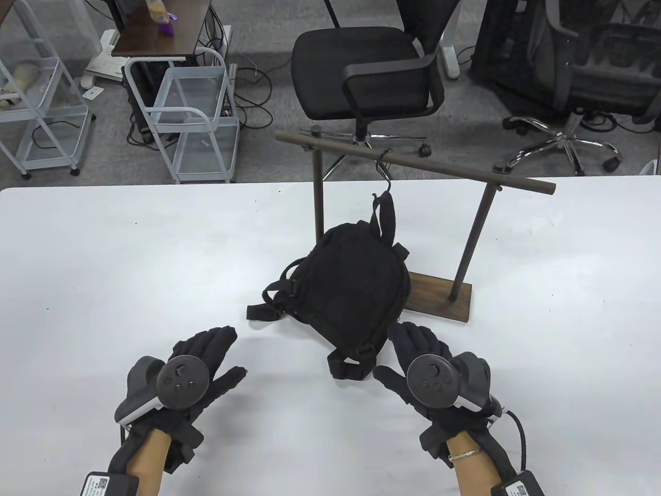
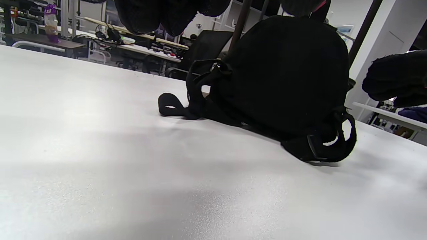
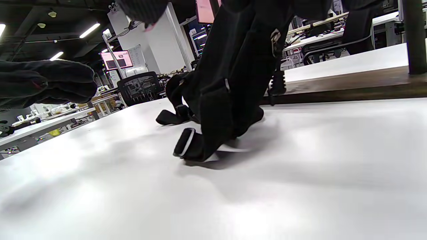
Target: Hang the backpack on the s-hook
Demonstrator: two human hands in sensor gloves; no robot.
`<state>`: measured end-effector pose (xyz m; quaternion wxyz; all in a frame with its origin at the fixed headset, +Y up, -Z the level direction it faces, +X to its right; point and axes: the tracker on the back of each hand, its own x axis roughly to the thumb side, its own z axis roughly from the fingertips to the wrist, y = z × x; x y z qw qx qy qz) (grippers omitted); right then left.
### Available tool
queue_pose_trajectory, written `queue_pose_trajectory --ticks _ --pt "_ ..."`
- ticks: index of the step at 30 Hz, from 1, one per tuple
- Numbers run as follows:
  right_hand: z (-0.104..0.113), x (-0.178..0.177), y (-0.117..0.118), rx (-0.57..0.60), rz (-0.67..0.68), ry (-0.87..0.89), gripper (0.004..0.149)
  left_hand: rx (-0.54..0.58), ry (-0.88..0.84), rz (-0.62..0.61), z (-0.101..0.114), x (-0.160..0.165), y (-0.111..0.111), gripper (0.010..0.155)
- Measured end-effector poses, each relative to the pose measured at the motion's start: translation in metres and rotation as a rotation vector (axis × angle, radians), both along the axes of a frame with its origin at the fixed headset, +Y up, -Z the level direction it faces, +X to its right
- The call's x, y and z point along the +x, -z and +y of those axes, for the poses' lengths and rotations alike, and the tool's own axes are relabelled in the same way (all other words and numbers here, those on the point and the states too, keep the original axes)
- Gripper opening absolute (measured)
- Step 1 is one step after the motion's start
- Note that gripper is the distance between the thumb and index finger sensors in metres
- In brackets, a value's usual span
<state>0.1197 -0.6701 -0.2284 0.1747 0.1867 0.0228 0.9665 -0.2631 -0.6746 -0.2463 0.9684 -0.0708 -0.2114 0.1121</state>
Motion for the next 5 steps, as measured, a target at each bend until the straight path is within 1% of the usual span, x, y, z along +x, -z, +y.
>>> queue_pose_trajectory --ticks 5 --pt "-0.0007 0.0002 0.0012 -0.013 -0.003 0.001 0.081 0.002 0.018 0.011 -0.0001 -0.0003 0.0001 0.073"
